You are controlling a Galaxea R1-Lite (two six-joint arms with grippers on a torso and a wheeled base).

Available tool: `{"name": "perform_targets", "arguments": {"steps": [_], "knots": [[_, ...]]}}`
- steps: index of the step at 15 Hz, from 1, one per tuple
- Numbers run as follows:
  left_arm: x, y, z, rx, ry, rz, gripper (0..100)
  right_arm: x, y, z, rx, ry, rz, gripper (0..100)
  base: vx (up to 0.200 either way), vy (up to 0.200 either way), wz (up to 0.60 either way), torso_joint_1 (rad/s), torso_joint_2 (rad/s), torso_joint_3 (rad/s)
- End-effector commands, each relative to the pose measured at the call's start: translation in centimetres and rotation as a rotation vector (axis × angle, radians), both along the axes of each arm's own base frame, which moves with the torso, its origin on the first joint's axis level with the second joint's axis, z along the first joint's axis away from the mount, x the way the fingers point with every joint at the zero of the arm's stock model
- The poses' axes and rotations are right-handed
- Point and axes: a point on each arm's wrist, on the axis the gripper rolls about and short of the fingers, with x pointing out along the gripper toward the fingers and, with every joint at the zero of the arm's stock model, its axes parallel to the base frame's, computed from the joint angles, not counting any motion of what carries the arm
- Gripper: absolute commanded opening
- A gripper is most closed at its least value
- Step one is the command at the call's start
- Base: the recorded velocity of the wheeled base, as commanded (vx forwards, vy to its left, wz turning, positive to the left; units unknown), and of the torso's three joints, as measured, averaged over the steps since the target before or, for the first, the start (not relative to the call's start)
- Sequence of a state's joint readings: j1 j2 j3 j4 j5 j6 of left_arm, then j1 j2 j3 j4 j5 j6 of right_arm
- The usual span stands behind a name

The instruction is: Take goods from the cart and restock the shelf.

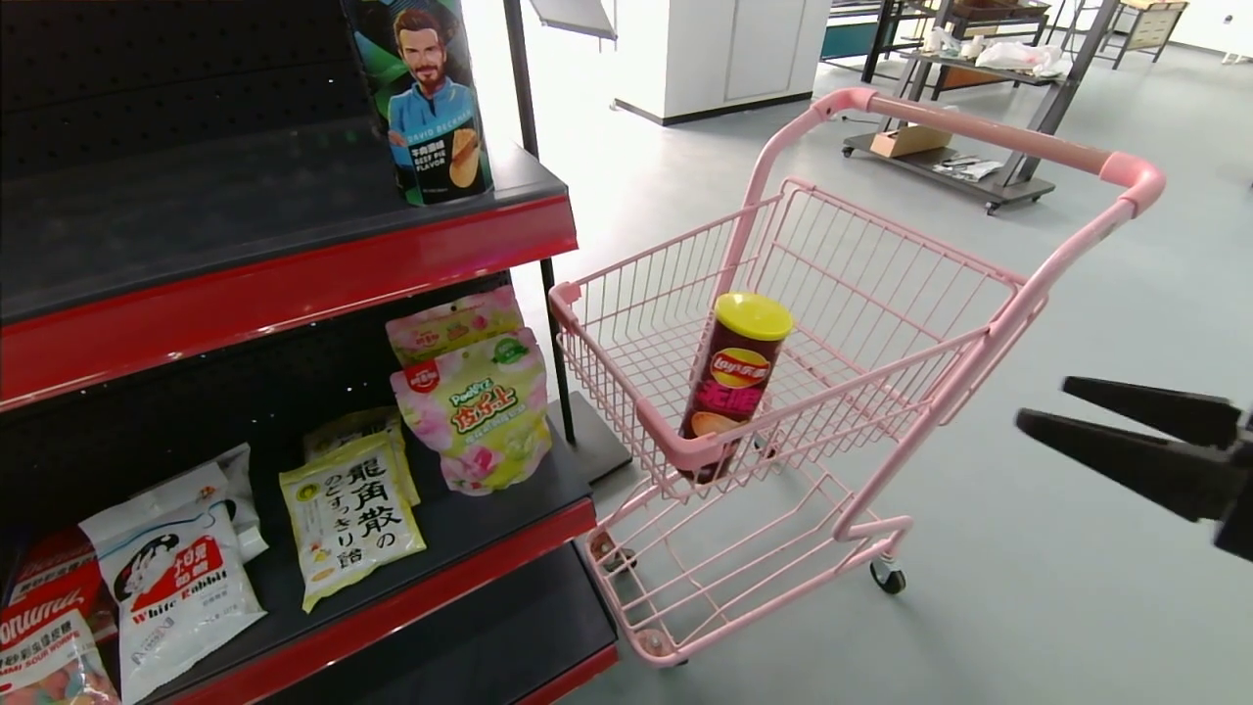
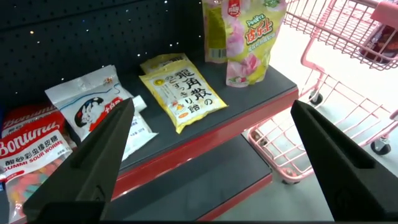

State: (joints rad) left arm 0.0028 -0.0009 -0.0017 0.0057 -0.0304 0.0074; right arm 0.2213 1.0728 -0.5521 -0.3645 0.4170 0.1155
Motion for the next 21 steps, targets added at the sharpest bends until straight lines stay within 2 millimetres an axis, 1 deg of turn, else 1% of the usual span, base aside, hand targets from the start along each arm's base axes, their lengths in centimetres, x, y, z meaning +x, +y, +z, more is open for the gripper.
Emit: {"name": "perform_targets", "arguments": {"steps": [1, 3, 5, 9, 10, 11, 13, 15, 17, 20, 21], "knots": [[0.0, 0.0, 0.0, -0.001, 0.001, 0.000, 100, 5.8, 2.1, -3.6, -0.073, 0.138, 0.142, 100, 0.000, 0.000, 0.00, 0.000, 0.00, 0.000], [0.0, 0.0, 0.0, 0.000, 0.001, 0.000, 100, 7.5, 2.5, -4.7, -0.091, 0.139, 0.153, 100, 0.000, 0.000, 0.00, 0.000, 0.00, 0.000], [0.0, 0.0, 0.0, 0.000, 0.001, 0.000, 100, 9.9, 3.1, -5.3, -0.085, 0.081, 0.152, 100, 0.000, 0.000, 0.00, 0.000, 0.00, 0.000], [0.0, 0.0, 0.0, 0.000, 0.001, 0.002, 100, 13.0, 3.9, -6.0, -0.102, 0.054, 0.154, 100, 0.000, 0.000, 0.00, 0.000, 0.00, 0.000], [0.0, 0.0, 0.0, 0.000, 0.001, 0.002, 100, 13.4, 4.0, -5.9, -0.109, 0.044, 0.157, 100, 0.000, 0.000, 0.00, 0.000, 0.00, 0.000], [0.0, 0.0, 0.0, 0.000, 0.001, 0.002, 100, 14.6, 4.3, -6.0, -0.122, 0.028, 0.165, 100, 0.000, 0.000, 0.00, 0.000, 0.00, 0.000], [0.0, 0.0, 0.0, 0.000, 0.001, 0.002, 100, 16.1, 4.8, -6.0, -0.122, 0.017, 0.175, 100, 0.000, 0.000, 0.00, 0.000, 0.00, 0.000], [0.0, 0.0, 0.0, 0.000, 0.001, 0.002, 100, 16.8, 5.1, -6.1, -0.115, 0.013, 0.200, 100, 0.000, 0.000, 0.00, 0.000, 0.00, 0.000], [0.0, 0.0, 0.0, 0.000, 0.001, 0.002, 100, 17.3, 5.3, -6.8, -0.119, 0.034, 0.203, 100, 0.000, 0.000, 0.00, 0.000, 0.00, 0.000], [0.0, 0.0, 0.0, 0.000, 0.001, 0.002, 100, 17.7, 5.8, -7.2, -0.117, 0.026, 0.214, 100, 0.000, 0.000, 0.00, 0.000, 0.00, 0.000], [0.0, 0.0, 0.0, 0.000, 0.001, 0.002, 100, 18.2, 6.3, -7.5, -0.113, 0.009, 0.227, 100, 0.000, 0.000, 0.00, 0.000, 0.00, 0.000]]}}
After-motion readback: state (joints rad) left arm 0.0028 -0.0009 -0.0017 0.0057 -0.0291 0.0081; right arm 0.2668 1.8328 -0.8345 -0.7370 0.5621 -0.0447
